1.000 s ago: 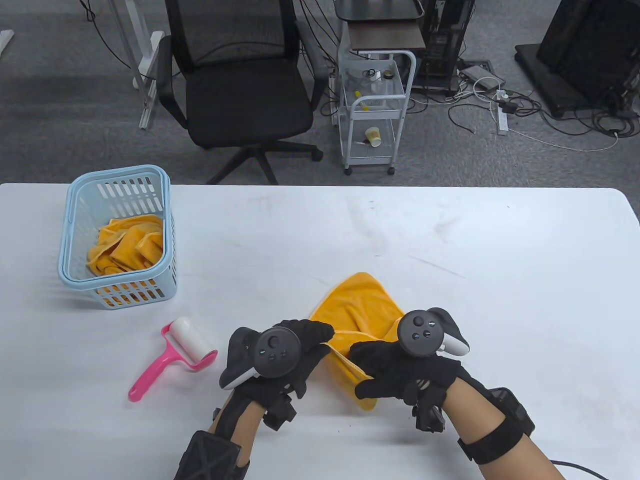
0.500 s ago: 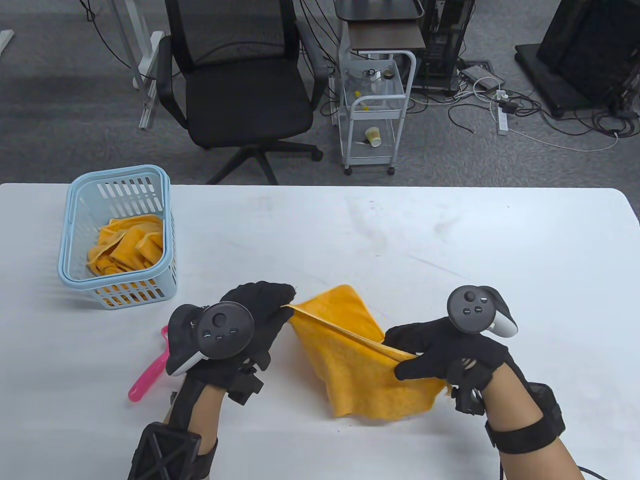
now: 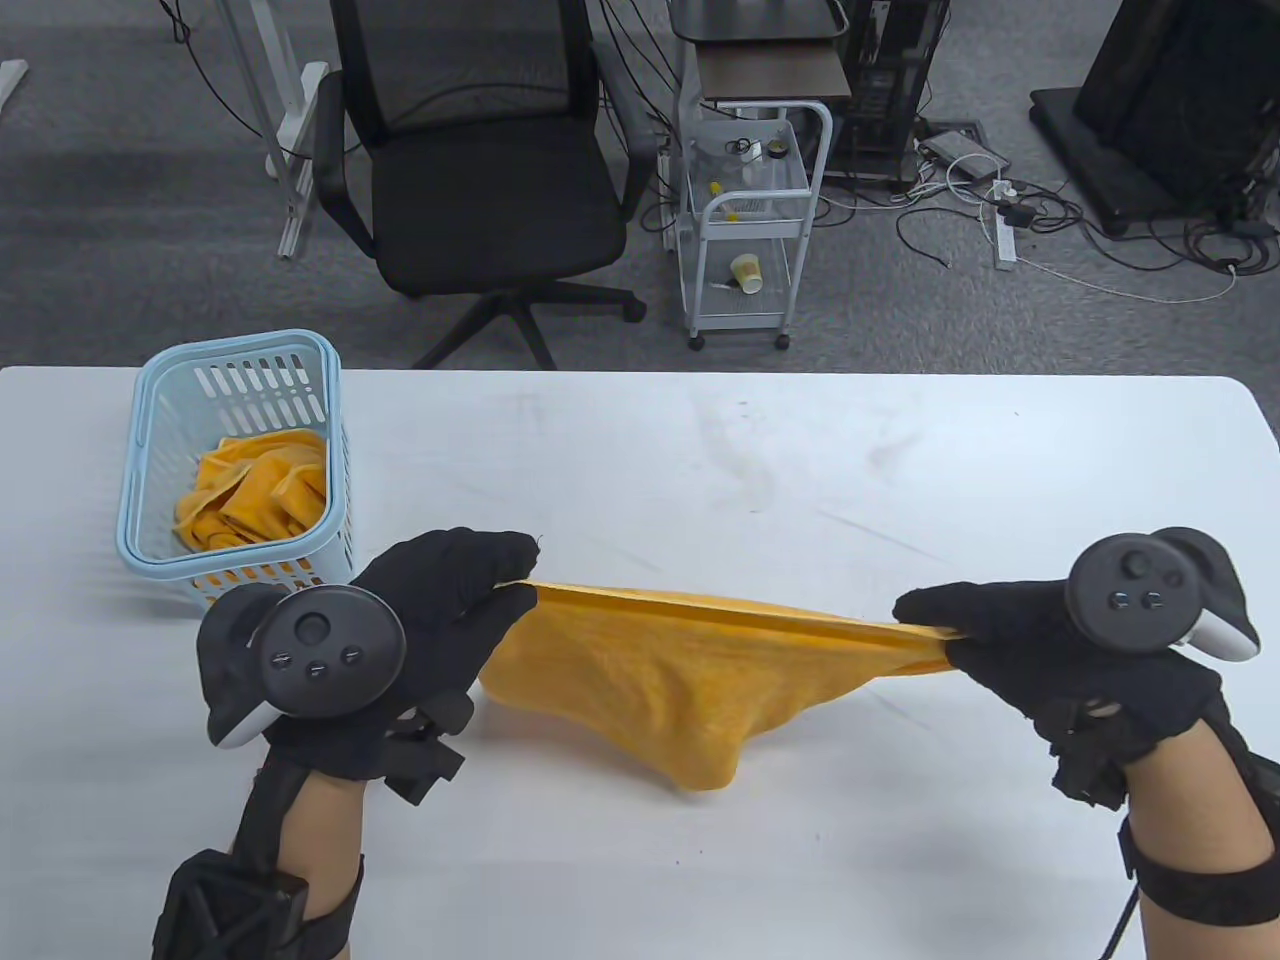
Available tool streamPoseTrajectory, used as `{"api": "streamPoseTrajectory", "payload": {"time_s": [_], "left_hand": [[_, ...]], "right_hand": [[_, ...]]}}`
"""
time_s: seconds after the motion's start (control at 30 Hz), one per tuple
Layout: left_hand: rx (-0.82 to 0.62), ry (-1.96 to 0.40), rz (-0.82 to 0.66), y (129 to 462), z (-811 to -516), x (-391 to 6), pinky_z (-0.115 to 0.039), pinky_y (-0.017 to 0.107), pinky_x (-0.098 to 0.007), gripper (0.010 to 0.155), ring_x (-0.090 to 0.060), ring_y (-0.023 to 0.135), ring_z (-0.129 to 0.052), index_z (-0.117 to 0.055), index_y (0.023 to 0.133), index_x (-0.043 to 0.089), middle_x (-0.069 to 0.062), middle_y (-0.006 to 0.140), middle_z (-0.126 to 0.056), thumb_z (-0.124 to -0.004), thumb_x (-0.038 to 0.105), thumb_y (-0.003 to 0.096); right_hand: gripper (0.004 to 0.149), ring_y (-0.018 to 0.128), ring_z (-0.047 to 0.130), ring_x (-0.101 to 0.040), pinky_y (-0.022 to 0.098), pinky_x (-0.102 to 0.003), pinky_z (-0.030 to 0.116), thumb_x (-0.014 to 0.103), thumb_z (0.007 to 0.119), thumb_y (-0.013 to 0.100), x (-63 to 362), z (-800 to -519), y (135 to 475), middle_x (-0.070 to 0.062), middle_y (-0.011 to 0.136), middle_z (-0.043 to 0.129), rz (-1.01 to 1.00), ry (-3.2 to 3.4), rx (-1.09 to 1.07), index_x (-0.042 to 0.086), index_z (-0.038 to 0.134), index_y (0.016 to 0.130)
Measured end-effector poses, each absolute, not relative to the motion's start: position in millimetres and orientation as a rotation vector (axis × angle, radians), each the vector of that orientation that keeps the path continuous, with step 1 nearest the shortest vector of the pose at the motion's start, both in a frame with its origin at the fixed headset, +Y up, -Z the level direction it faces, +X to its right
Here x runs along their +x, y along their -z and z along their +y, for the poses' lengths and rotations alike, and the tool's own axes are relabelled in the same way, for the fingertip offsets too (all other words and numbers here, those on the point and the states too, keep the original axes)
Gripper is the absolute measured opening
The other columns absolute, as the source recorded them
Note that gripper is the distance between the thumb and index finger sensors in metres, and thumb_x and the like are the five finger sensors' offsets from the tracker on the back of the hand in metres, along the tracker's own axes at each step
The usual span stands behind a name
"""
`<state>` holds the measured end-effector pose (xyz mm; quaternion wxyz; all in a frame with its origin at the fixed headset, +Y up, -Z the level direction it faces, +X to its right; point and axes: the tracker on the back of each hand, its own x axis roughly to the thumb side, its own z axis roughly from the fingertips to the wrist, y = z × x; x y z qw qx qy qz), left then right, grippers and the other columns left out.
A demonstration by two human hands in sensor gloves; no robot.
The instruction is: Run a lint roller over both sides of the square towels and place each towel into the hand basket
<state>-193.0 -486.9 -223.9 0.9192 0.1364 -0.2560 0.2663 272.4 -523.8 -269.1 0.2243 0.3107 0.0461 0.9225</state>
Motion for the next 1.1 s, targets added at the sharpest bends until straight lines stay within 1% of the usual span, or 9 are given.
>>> {"api": "streamPoseTrajectory", "payload": {"time_s": [0.1, 0.2, 0.37, 0.47, 0.6, 0.77, 0.87, 0.97, 1.1], "left_hand": [[0.283, -0.503, -0.52, 229.0, -470.6, -194.1, -0.078, 0.066, -0.058, 0.04, -0.022, 0.062, -0.101, -0.073, 0.089, 0.04, 0.003, 0.08, -0.094, -0.085, 0.038, 0.0504], [0.281, -0.465, -0.485, 250.5, -461.6, -191.8, -0.077, 0.067, -0.058, 0.041, -0.023, 0.064, -0.101, -0.073, 0.089, 0.04, 0.003, 0.081, -0.094, -0.085, 0.035, 0.0502], [0.296, -0.307, -0.327, 311.7, -472.6, -183.9, -0.076, 0.069, -0.057, 0.044, -0.023, 0.071, -0.099, -0.073, 0.092, 0.042, 0.006, 0.088, -0.091, -0.084, 0.03, 0.0509], [0.322, -0.233, -0.228, 344.3, -483.6, -183.8, -0.077, 0.069, -0.056, 0.041, -0.021, 0.07, -0.099, -0.075, 0.089, 0.042, 0.006, 0.088, -0.091, -0.086, 0.032, 0.0501], [0.411, -0.216, -0.157, 361.8, -482.8, -191.9, -0.072, 0.072, -0.058, 0.041, -0.021, 0.076, -0.096, -0.073, 0.088, 0.043, 0.009, 0.089, -0.088, -0.085, 0.035, 0.05], [0.619, -0.145, -0.196, 333.4, -456.8, -198.7, -0.067, 0.077, -0.059, 0.041, -0.019, 0.087, -0.09, -0.068, 0.088, 0.047, 0.015, 0.095, -0.082, -0.083, 0.035, 0.052], [0.693, -0.093, -0.242, 304.9, -458.5, -201.2, -0.064, 0.078, -0.059, 0.04, -0.02, 0.094, -0.087, -0.069, 0.087, 0.048, 0.016, 0.101, -0.079, -0.083, 0.035, 0.0524], [0.591, -0.053, -0.317, 281.7, -490.4, -199.6, -0.063, 0.079, -0.061, 0.039, -0.022, 0.097, -0.086, -0.074, 0.087, 0.048, 0.015, 0.103, -0.08, -0.084, 0.034, 0.0525], [0.368, 0.09, -0.373, 255.4, -571.3, -187.9, -0.064, 0.078, -0.062, 0.037, -0.023, 0.097, -0.088, -0.077, 0.088, 0.046, 0.014, 0.103, -0.083, -0.083, 0.035, 0.0521]], "right_hand": [[0.045, 0.068, 0.097, -0.037, 0.058, -0.064, 0.075, 0.018, 0.086, 0.053, 274.4, -500.9, 273.6, -0.013, 0.085, 0.093, 0.005, -2.604, 0.786, 0.016, 0.079, 0.097], [0.044, 0.062, 0.098, -0.034, 0.057, -0.063, 0.076, 0.018, 0.086, 0.053, 275.4, -486.8, 301.0, -0.014, 0.084, 0.094, -0.063, -2.579, 0.688, 0.016, 0.08, 0.096], [0.044, 0.059, 0.096, -0.032, 0.059, -0.061, 0.075, 0.02, 0.087, 0.053, 264.5, -494.6, 364.7, -0.012, 0.086, 0.091, -0.177, -2.614, 0.436, 0.019, 0.08, 0.096], [0.042, 0.059, 0.095, -0.031, 0.061, -0.06, 0.074, 0.021, 0.088, 0.052, 252.1, -506.1, 398.6, -0.01, 0.086, 0.091, -0.188, -2.654, 0.309, 0.021, 0.081, 0.093], [0.041, 0.065, 0.092, -0.032, 0.066, -0.061, 0.07, 0.022, 0.086, 0.052, 242.2, -496.5, 409.2, -0.006, 0.089, 0.088, -0.374, -2.632, 0.231, 0.025, 0.08, 0.093], [0.038, 0.08, 0.085, -0.031, 0.073, -0.062, 0.061, 0.022, 0.083, 0.054, 240.6, -467.6, 383.5, -0.002, 0.098, 0.08, -0.766, -2.574, 0.332, 0.033, 0.081, 0.09], [0.036, 0.084, 0.083, -0.032, 0.073, -0.064, 0.06, 0.02, 0.084, 0.054, 244.1, -467.5, 361.9, -0.002, 0.099, 0.079, -0.874, -2.479, 0.484, 0.032, 0.083, 0.088], [0.036, 0.083, 0.086, -0.032, 0.07, -0.063, 0.064, 0.02, 0.085, 0.051, 243.6, -492.2, 338.5, -0.002, 0.098, 0.081, -0.97, -2.552, 0.619, 0.032, 0.086, 0.085], [0.037, 0.087, 0.084, -0.034, 0.069, -0.064, 0.064, 0.02, 0.085, 0.051, 240.8, -565.6, 315.8, -0.004, 0.099, 0.081, -0.675, -2.739, 0.766, 0.03, 0.086, 0.087]]}}
